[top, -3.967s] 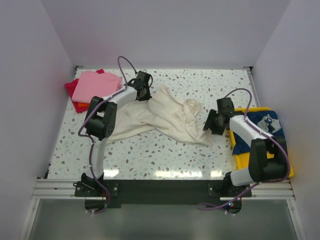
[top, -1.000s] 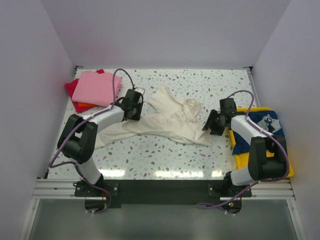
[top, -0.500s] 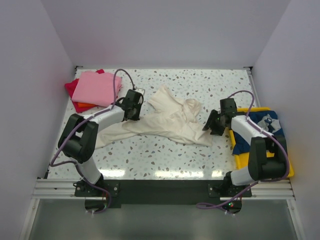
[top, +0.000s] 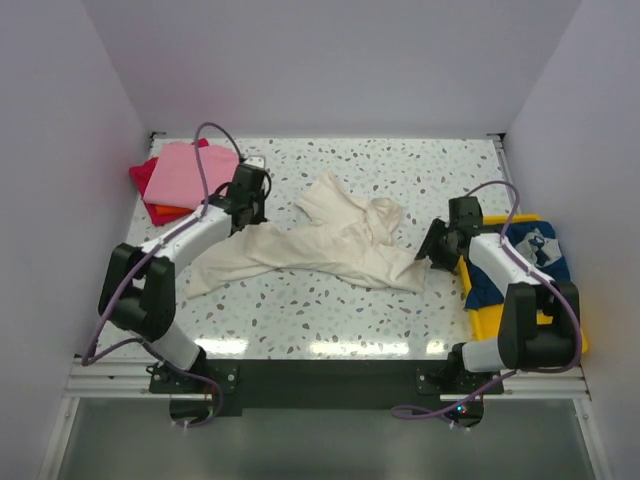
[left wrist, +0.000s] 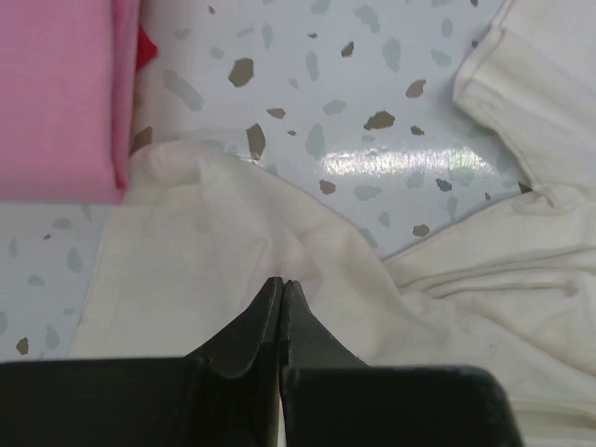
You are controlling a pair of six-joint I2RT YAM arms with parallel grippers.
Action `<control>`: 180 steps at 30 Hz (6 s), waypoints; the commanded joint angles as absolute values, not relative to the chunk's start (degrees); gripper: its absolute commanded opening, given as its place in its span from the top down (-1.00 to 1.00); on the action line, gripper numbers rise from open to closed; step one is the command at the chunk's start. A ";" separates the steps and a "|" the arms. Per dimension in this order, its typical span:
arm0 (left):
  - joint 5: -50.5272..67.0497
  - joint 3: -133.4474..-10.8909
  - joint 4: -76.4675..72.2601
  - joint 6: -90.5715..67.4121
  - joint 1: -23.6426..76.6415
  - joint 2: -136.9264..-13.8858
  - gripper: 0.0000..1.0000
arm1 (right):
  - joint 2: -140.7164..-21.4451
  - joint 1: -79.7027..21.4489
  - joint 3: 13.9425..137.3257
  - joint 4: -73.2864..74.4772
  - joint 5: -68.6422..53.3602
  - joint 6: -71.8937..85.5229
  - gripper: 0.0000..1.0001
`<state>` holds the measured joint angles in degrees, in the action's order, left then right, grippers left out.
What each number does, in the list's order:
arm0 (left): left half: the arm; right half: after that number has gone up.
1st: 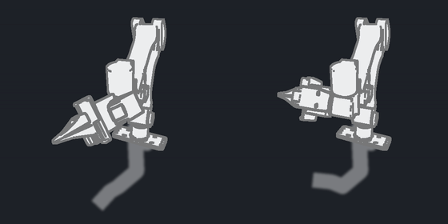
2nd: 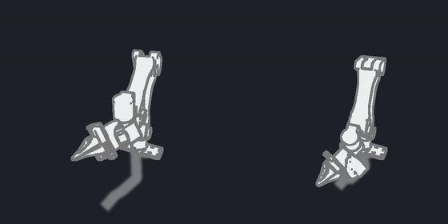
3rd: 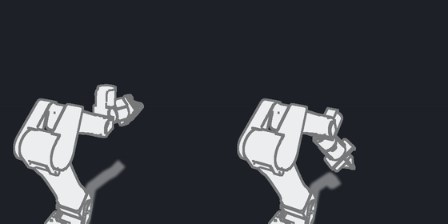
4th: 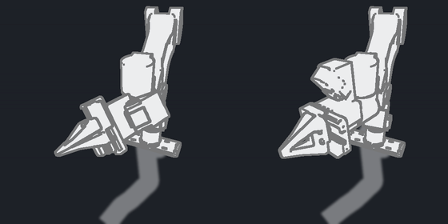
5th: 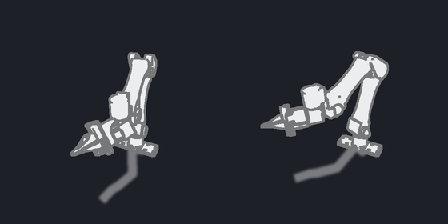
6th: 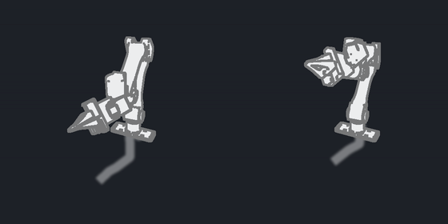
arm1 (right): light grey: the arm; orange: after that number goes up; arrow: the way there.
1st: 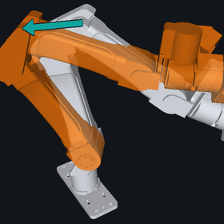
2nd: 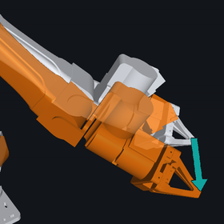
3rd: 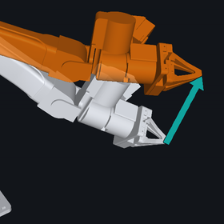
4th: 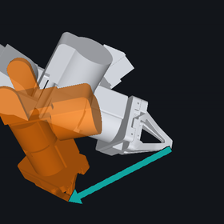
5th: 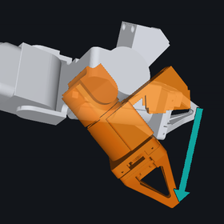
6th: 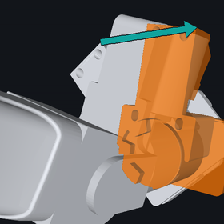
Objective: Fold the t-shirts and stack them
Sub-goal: Flatten the tshirt out
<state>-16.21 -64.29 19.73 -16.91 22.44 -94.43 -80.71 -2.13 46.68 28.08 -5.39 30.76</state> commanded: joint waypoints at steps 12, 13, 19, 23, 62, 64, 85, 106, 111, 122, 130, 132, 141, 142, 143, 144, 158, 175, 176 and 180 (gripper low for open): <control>-20.40 -58.10 22.24 -28.48 12.48 -78.66 1.00 | -79.19 -1.32 44.92 28.31 -0.35 29.79 0.20; -20.22 -57.83 22.24 -28.56 11.78 -78.49 1.00 | -79.54 -1.32 44.39 27.95 -0.44 29.79 0.20; -18.46 -57.48 22.32 -28.56 10.37 -78.05 1.00 | -82.61 -1.41 43.59 23.38 -2.55 29.36 0.21; -18.28 -56.87 22.32 -28.74 10.02 -77.70 1.00 | -83.32 -1.32 43.59 21.19 -3.25 29.01 0.20; 3.95 -79.97 19.25 -34.81 -5.45 -78.13 1.00 | -88.15 6.15 89.98 23.74 -19.85 28.74 1.00; 6.58 -83.39 17.68 -34.28 -5.45 -77.87 1.00 | -89.46 6.24 95.26 21.81 -21.09 29.00 1.00; 10.46 -106.96 19.86 -23.47 -5.45 -64.87 1.00 | -82.79 6.15 137.63 20.49 -25.92 25.22 1.00; 18.98 -101.78 16.97 -23.82 -5.45 -83.41 1.00 | -104.23 6.24 141.85 18.19 -28.47 29.79 1.00; 17.76 -106.95 18.19 -21.89 -5.54 -83.50 1.00 | -101.88 6.24 142.03 17.58 -28.48 31.38 1.00; 12.05 -111.28 23.12 -15.38 -5.45 -71.22 1.00 | -88.17 6.24 142.29 18.28 -28.83 29.19 1.00; 1.77 -110.38 21.53 -10.73 -5.45 -58.63 1.00 | -78.32 6.24 141.24 18.19 -25.49 25.40 1.00; 0.88 -112.58 22.15 -9.67 -5.45 -56.96 1.00 | -77.09 6.24 141.94 17.58 -25.31 25.05 1.00; -1.58 -110.75 22.94 -9.58 -5.54 -55.98 1.00 | -80.85 6.24 142.12 11.08 -26.19 29.44 1.00; -1.76 -107.17 22.33 -10.19 -5.45 -56.42 1.00 | -83.64 6.24 141.51 10.81 -26.63 31.10 1.00; -1.84 -104.88 21.89 -10.37 -5.45 -56.77 1.00 | -85.67 6.24 141.42 10.64 -27.15 31.72 1.00; -2.02 -102.50 21.28 -10.72 -5.45 -57.21 1.00 | -87.35 6.24 140.98 9.94 -28.81 32.69 1.00; -1.05 -73.30 2.99 -11.51 -5.54 -88.32 -0.55 | -116.96 -3.33 121.54 14.49 -12.14 20.74 0.90; 1.84 -61.90 15.64 -22.83 3.07 -77.44 -1.00 | -108.38 -12.30 91.42 18.72 -10.02 20.12 -0.89; 2.11 -60.22 15.38 -23.98 3.86 -77.00 -1.00 | -107.24 -12.48 89.67 18.72 -9.93 20.65 -0.86; 3.60 -53.45 12.66 -29.26 6.85 -76.46 -1.00 | -105.82 -12.48 82.02 18.11 -8.70 21.62 -0.61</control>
<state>1.69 -57.32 12.27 -22.92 5.89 -76.25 -106.72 -13.19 86.30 19.27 -11.29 20.95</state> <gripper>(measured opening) 0.997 0.837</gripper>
